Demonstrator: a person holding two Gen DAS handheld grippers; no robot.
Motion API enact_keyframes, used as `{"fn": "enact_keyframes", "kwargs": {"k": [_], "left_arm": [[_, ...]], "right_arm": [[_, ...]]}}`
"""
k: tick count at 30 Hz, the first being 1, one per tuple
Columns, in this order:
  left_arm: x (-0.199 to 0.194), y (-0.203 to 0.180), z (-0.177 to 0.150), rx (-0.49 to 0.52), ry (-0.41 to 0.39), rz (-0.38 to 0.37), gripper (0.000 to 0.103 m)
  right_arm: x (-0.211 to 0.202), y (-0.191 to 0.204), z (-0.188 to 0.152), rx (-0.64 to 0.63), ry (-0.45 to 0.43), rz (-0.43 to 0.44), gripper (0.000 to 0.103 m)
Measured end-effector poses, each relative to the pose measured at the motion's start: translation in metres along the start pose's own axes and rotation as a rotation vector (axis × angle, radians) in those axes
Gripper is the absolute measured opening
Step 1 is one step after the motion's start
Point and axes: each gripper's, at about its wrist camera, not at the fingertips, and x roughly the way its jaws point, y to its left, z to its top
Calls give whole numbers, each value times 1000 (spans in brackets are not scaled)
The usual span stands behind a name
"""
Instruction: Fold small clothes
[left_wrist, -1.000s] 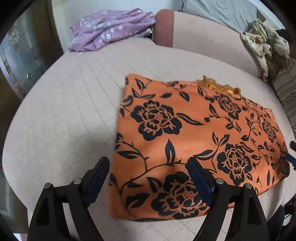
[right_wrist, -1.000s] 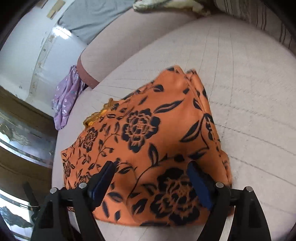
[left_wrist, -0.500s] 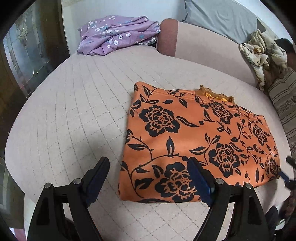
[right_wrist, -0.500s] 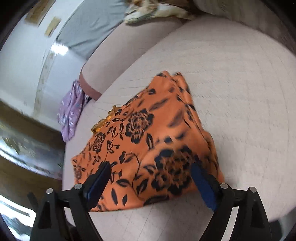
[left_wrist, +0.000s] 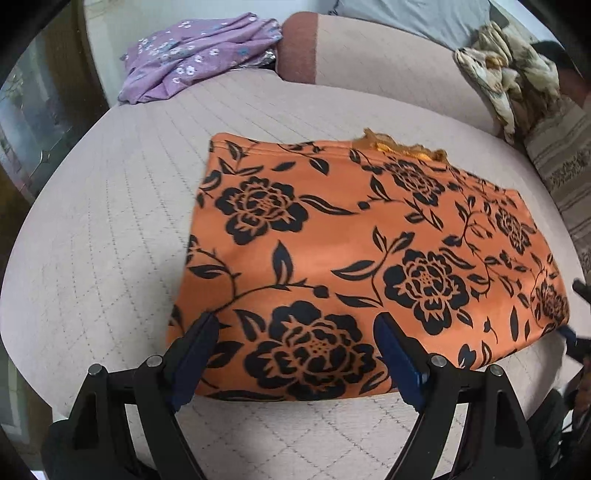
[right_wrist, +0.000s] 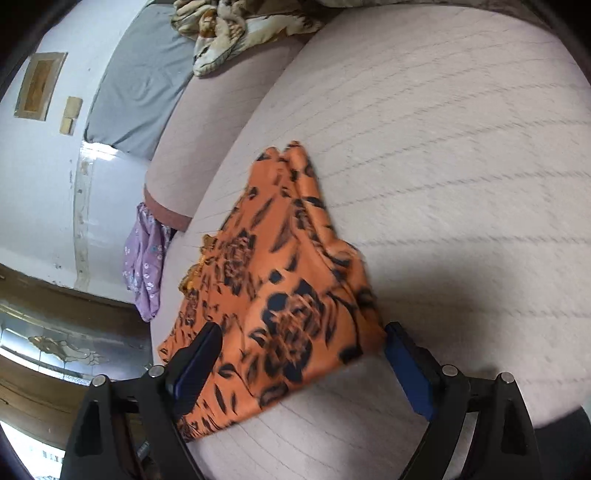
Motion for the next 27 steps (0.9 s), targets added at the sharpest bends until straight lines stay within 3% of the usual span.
{"fn": "enact_keyframes", "kwargs": {"k": [2,3,4,5,7,10,12,13,14,15,16,18,20,22,27], "left_arm": [[3,-3,1,6,8,4,86],[5,-5,1,8,11,8,86],[6,-6,2,10,11,10,86],[7,-8,4,13,10,12,86],[4,-11,9,13,-14,11,86],[-3,-16,18,13,-74,3,86],[4,-21,21,19,-68,-6,86],[11,-23,22,28,-45,-4,86],[20,-25,21,39,-19,2,86],[27,-27,20,48,-1,7,86],[35,-28,17,51,17,14,86],[38,-28,15,40,-7,12,88],[40,-29,15,46,-14,12,90],[43,-31,15,53,-18,9,92],[43,-30,10,65,-42,1,94]], "right_arm": [[9,2,4,-1,7,-33,86],[10,5,5,-8,7,-42,69],[12,10,5,-37,18,-54,39],[15,14,6,-60,36,-58,26],[16,26,5,-127,39,-100,23],[14,45,-3,-264,17,-213,23],[22,31,-8,-281,40,-292,23],[26,20,-10,-273,64,-288,23],[18,11,-10,-255,50,-228,25],[12,9,-8,-234,56,-201,31],[5,9,-5,-218,59,-194,49],[-16,16,4,-245,0,-210,75],[-31,24,19,-265,-49,-189,76],[-27,29,44,-260,-40,-143,77],[44,35,112,-251,62,-111,77]]}}
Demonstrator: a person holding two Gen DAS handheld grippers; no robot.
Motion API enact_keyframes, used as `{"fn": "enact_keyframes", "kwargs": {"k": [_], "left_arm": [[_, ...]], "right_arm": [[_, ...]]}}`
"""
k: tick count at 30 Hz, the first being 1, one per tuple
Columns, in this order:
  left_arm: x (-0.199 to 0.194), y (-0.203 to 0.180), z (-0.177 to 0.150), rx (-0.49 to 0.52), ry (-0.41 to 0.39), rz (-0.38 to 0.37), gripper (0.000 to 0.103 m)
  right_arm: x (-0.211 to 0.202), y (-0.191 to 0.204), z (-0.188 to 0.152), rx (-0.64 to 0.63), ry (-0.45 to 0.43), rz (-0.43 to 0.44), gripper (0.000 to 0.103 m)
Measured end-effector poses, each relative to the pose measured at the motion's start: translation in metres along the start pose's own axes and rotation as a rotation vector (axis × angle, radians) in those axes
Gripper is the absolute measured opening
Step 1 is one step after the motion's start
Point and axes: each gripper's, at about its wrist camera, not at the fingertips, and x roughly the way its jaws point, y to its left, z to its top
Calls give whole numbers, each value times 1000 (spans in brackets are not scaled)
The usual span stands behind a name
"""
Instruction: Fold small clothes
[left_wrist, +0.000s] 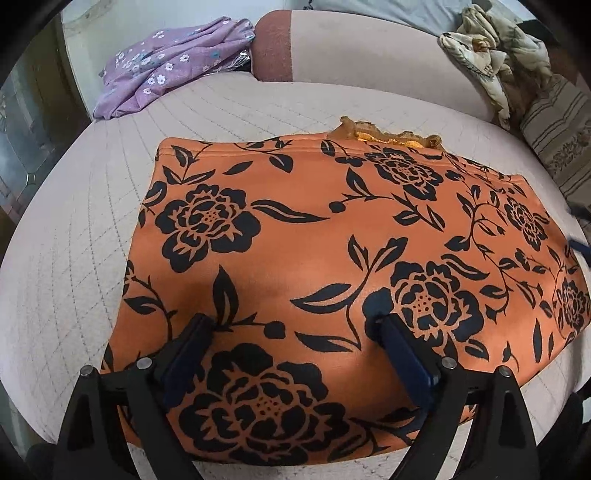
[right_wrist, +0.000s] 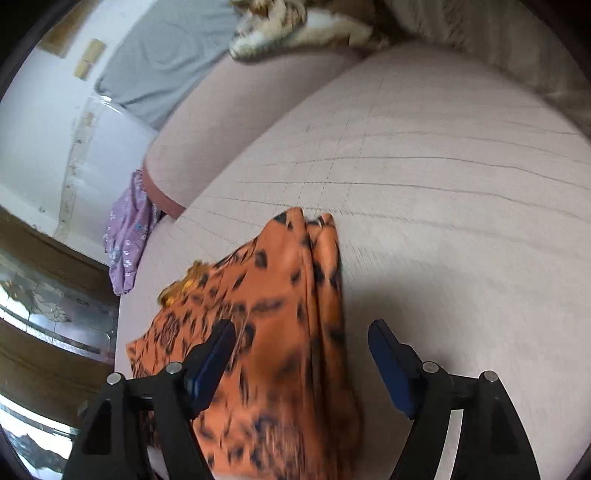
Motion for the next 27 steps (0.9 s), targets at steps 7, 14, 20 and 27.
{"fn": "enact_keyframes", "kwargs": {"k": [7,14,20,27], "left_arm": [[1,2,-4,13,-22,-13,99],[-13,16,-2,-5,-17,-45,100],[-51,82,-4,-191,-109,-35,100],[-32,142,0,-326,-44,-109,92]], "right_arm": [[49,40,19,-160,78,-68,17],[41,13,11,-36,-2,-199,27],[-9,78,-11,-199,-128,-181,82],[35,105,-68,-299,97,-3,82]]}}
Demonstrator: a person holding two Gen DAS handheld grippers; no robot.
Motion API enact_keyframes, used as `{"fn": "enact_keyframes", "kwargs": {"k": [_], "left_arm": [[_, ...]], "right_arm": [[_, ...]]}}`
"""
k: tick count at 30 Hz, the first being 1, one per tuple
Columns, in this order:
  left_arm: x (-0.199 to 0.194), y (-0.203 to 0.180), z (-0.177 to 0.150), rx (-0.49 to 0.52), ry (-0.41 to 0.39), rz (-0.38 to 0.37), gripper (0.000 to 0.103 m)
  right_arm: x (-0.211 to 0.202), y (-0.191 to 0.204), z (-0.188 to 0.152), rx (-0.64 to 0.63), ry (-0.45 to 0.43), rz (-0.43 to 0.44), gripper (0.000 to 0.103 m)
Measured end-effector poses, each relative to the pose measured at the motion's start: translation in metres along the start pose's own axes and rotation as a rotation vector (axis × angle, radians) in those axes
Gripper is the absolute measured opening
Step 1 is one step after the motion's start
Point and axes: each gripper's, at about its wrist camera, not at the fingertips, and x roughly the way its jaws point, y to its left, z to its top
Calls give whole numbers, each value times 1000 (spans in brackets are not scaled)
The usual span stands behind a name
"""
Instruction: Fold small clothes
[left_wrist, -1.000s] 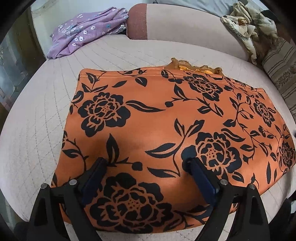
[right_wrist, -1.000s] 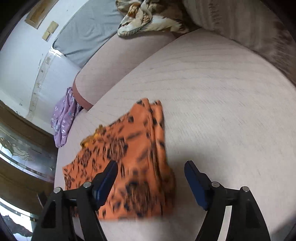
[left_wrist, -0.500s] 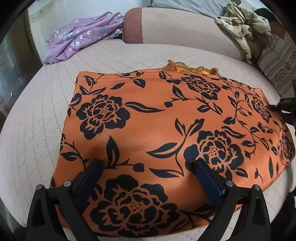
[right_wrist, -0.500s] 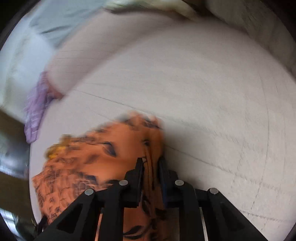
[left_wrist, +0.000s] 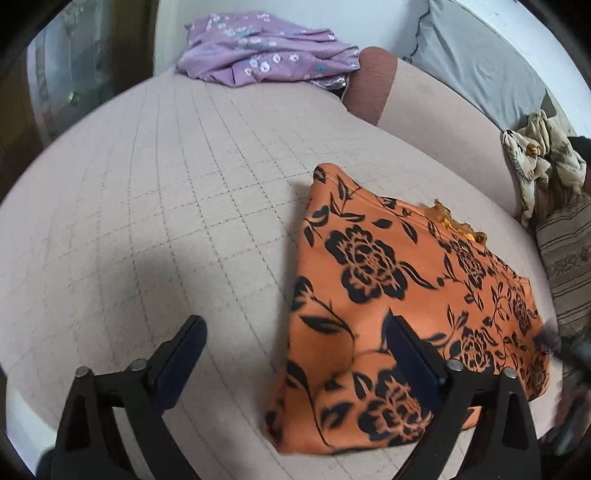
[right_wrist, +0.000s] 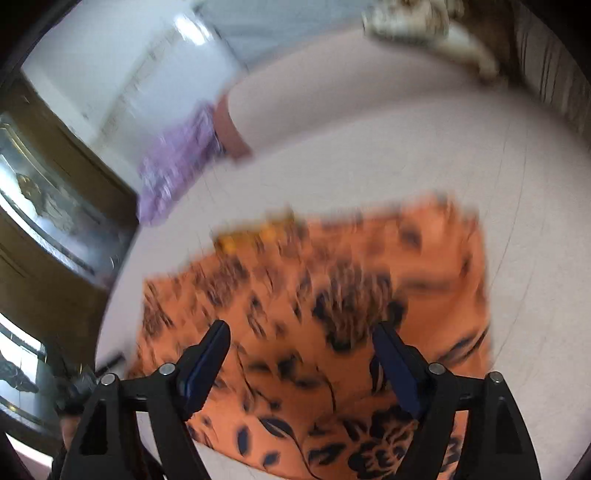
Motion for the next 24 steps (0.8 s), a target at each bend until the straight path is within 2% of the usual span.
{"fn": "enact_keyframes", "kwargs": {"k": [1,2,3,6,7,8,9,10,13,15,17,18,20,22,24], "left_arm": [[3,1,5,4,6,-9,89],[9,1,12,14,14,-12,89],[15,1,20,30,25,-12,89],[41,-3,49,74,45,3,86],[53,-5,60,81,65,-8,73],[67,-7,71,89,102,-19,64],[81,-9,80,109,138,-11,44],[91,-9,88,126,144,3,42],[105,-11,121,157,99,86,42],[105,-11,136,155,62,198,41],[101,-9,137,135,76,179,40],[90,-9,134,126,64,147,40],[68,-15,122,156,15,134,43],[40,-22,105,191,-25,112,63],[12,-34,81,218,-73,68,70]], "right_arm": [[17,-13,-8,42,63,-31,80],[21,-19,-13,48,53,-13,80],[14,-17,-17,19,0,-8,80],[15,-6,-19,-28,20,-53,80],[18,-4,-19,-34,25,-57,80],[18,-6,-20,-30,25,-54,80],[18,-7,-21,-19,19,-43,80],[19,-10,-21,-7,15,-32,80],[14,-16,-19,20,-2,0,80],[13,-16,-20,8,-5,2,80],[13,-15,-19,3,-4,0,80],[13,-15,-18,7,-1,1,80],[9,-14,-14,33,11,1,80],[0,-10,-4,67,-8,22,80],[-10,-6,8,70,-56,76,80]]}}
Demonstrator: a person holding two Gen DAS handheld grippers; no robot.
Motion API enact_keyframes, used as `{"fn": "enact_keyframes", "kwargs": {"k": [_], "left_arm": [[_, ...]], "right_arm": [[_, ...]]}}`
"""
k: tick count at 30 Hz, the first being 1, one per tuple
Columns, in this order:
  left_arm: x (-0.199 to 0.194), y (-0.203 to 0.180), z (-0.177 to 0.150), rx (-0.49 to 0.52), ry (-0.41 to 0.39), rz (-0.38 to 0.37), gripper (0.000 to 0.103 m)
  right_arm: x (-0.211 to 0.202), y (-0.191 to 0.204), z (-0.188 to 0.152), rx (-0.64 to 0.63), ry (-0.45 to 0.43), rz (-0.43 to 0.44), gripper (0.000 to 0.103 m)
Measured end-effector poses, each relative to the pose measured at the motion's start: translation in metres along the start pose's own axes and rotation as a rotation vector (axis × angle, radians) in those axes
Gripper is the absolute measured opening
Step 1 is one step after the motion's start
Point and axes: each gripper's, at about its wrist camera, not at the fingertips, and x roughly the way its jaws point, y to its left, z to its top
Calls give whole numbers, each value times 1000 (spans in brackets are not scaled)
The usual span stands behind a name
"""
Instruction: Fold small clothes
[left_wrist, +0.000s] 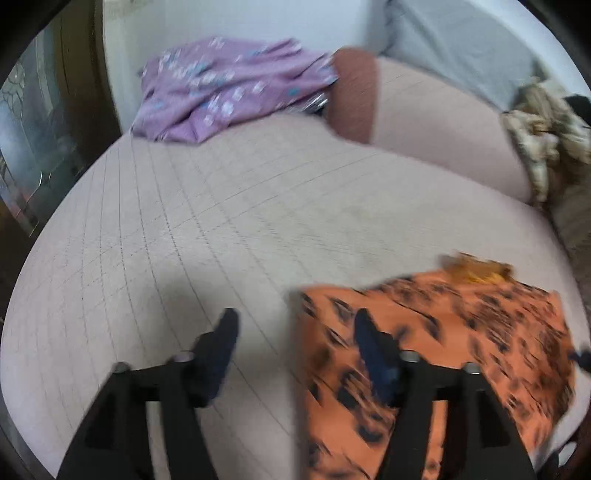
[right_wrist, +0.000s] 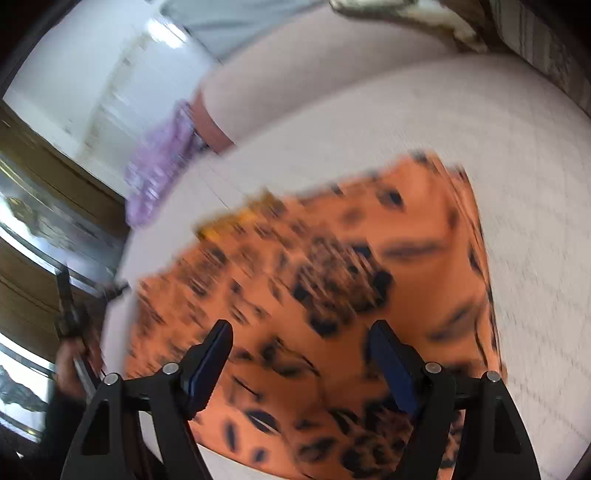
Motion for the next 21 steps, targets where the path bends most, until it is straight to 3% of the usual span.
{"fn": "enact_keyframes", "kwargs": {"k": [3,5,6,7,8,9,11,13,16,18,21], "left_arm": [[-12,-22,-15,43,-6,-42,74],[-19,-32,-30,44,13,-64,74],[-22,-36,-38,49,30,-70,74],[-25,-39,-45,53,40,-68,74],[-31,-44,-53,59,43,-62,74],[-35,-47,-59,65,40,-59,74],[-36,-53,-65,67,43,-53,74],[-35,-57,-70,66,58,-53,74],[-39,-68,-76,64,63,-59,74],[-42,-74,-78,70,61,-59,74],[-42,-82,-82,81,76,-53,75]], "right_arm": [[9,-7,27,51,0,91,81],[27,-33,45,102,10,33,81],[36,-64,51,183,7,-58,73],[34,-90,51,307,-26,-46,59],[24,-108,48,433,-70,12,59],[11,-111,45,468,-104,26,65],[-11,-94,38,367,-141,-54,79],[-23,-80,24,309,-116,-67,82],[-45,-61,-8,272,-116,-29,82],[-58,-47,-31,253,-119,46,84],[-51,-39,-51,205,-58,138,86]]}}
